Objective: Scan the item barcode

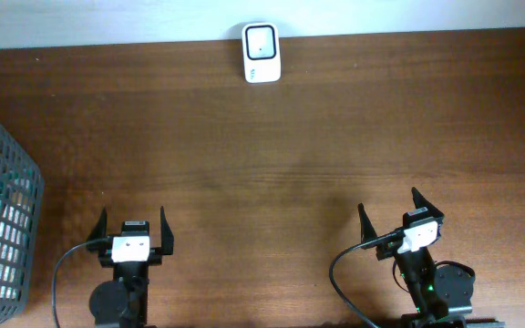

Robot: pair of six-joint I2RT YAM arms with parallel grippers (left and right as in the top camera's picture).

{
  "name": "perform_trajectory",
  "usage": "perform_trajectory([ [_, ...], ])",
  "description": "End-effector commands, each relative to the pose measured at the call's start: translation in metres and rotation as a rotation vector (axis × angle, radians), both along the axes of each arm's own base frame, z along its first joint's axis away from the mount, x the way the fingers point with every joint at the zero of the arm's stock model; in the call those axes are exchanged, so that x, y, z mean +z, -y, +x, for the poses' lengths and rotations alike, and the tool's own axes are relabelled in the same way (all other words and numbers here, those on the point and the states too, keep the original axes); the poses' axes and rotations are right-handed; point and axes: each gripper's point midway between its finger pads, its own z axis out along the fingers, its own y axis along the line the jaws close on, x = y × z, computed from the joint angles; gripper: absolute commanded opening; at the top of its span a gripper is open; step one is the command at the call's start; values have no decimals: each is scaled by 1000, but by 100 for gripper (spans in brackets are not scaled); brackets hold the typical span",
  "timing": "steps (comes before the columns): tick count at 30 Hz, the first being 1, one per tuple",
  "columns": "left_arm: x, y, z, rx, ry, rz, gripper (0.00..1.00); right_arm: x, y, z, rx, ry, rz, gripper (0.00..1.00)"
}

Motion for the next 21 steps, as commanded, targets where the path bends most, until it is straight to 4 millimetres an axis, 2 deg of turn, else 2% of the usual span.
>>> perform_trajectory([
  [1, 0, 0, 0, 2, -1, 12, 99, -2, 1, 0, -4, -3, -3, 98],
  [6, 0, 0, 0, 2, 0, 12, 99, -2, 1, 0, -4, -3, -3, 98],
  [9, 15, -2, 0, 10, 63, 15, 99, -2, 1, 0, -4, -3, -3, 98],
  [13, 18, -7, 0, 40, 76, 16, 99, -2, 1, 0, -4, -3, -3, 98],
  [15, 21, 11, 1, -63, 85, 13, 99, -2, 1, 0, -4, -3, -3, 98],
  [16, 28, 18, 0, -108, 101, 12, 99, -2, 1, 0, -4, -3, -3, 98],
  [19, 63, 20, -4, -114, 149, -25, 99, -2, 1, 0, -4, -3, -3, 98],
  [20, 86, 20, -5, -113, 155, -24, 99, -2, 1, 0, -4, -3, -3, 98],
  [21, 99, 20, -4, -113, 146, -24, 99, -2, 1, 0, -4, -3, -3, 98],
])
